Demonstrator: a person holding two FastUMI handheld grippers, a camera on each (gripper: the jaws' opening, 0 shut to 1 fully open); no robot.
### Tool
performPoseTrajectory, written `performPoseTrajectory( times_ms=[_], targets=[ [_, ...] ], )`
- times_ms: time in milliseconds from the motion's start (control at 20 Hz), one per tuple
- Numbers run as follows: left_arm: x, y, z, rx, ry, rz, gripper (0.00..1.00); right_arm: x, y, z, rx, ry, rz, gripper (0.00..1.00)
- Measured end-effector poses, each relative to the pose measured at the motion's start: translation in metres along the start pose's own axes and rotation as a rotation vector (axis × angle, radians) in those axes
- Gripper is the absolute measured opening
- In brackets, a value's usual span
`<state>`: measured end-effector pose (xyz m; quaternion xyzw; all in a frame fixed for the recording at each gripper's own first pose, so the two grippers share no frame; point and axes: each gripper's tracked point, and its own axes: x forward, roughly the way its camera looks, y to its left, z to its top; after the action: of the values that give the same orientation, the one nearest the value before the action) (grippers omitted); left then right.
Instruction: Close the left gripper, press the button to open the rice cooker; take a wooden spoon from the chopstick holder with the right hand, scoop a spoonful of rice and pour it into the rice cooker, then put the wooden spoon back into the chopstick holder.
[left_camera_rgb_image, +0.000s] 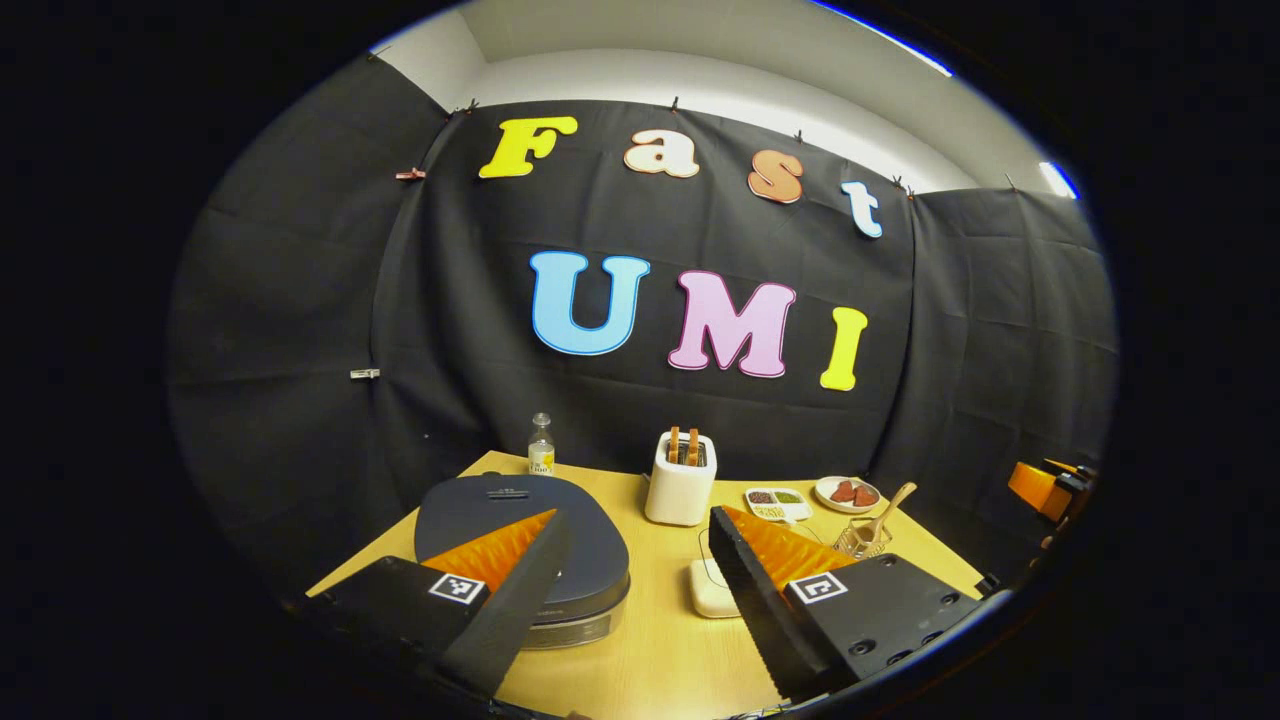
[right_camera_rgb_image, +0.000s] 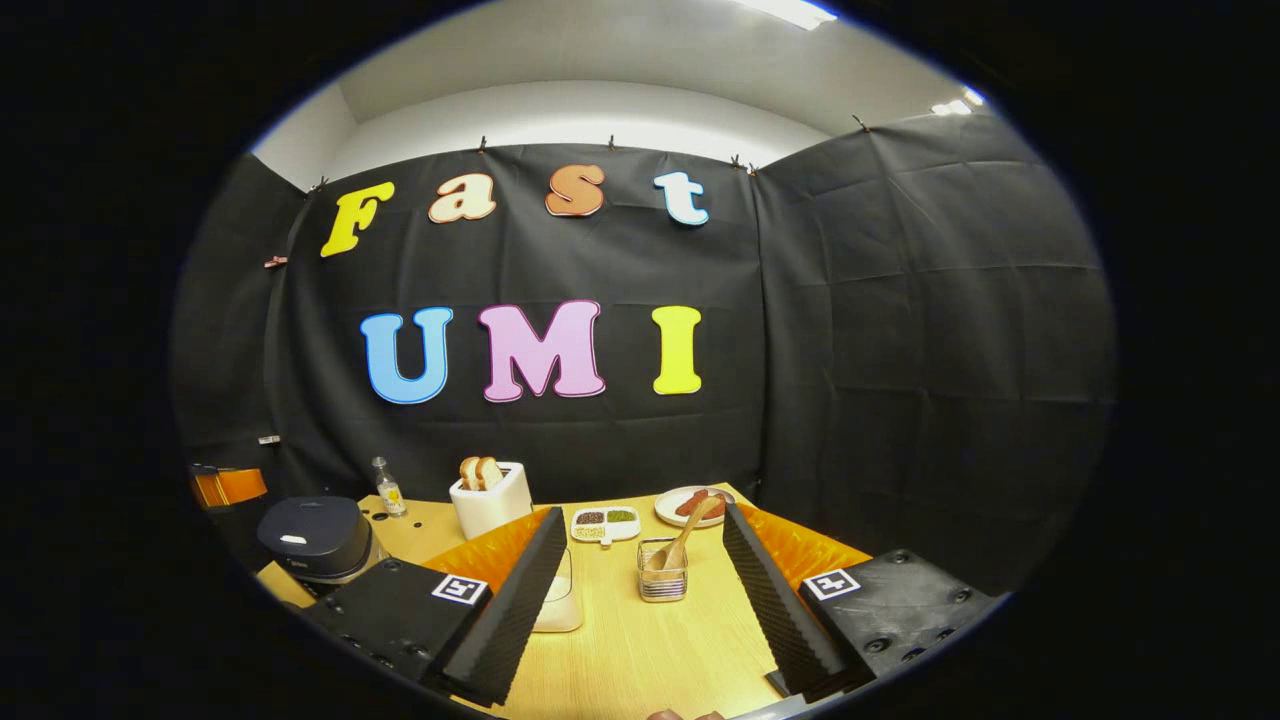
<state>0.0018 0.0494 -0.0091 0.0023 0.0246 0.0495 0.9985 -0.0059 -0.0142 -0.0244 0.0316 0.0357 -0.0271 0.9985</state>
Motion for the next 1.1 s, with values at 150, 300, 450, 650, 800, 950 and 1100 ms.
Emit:
performPoseTrajectory(
  times_ms=[150,300,450,650,800,950,1100],
  targets=[
    [0.006,0.015,0.009,0.047,0.011,-0.006,0.81,-0.002,0.003,0.000,0.003,-0.002,0.008,0.98],
    [0.017,0.040,0.005,0.117,0.068,0.032,0.59,-0.007,0.001,-0.003,-0.003,-0.001,0.006,0.98],
    [0.029,0.052,-0.005,0.113,0.134,0.035,0.35,-0.012,0.002,-0.008,0.007,0.014,0.007,0.98],
    [0.045,0.070,-0.029,0.053,0.223,0.053,0.09,-0.019,0.006,-0.015,-0.016,0.032,0.016,0.98],
    [0.053,0.075,-0.045,0.016,0.271,0.034,0.06,-0.024,0.006,-0.016,-0.029,0.035,0.018,1.00],
    [0.064,0.076,-0.059,-0.017,0.308,-0.010,0.05,-0.026,0.004,-0.022,-0.036,0.056,0.015,0.98],
    [0.073,0.078,-0.076,-0.062,0.343,-0.029,0.05,-0.027,0.001,-0.026,-0.040,0.076,0.005,0.98]
  ],
)
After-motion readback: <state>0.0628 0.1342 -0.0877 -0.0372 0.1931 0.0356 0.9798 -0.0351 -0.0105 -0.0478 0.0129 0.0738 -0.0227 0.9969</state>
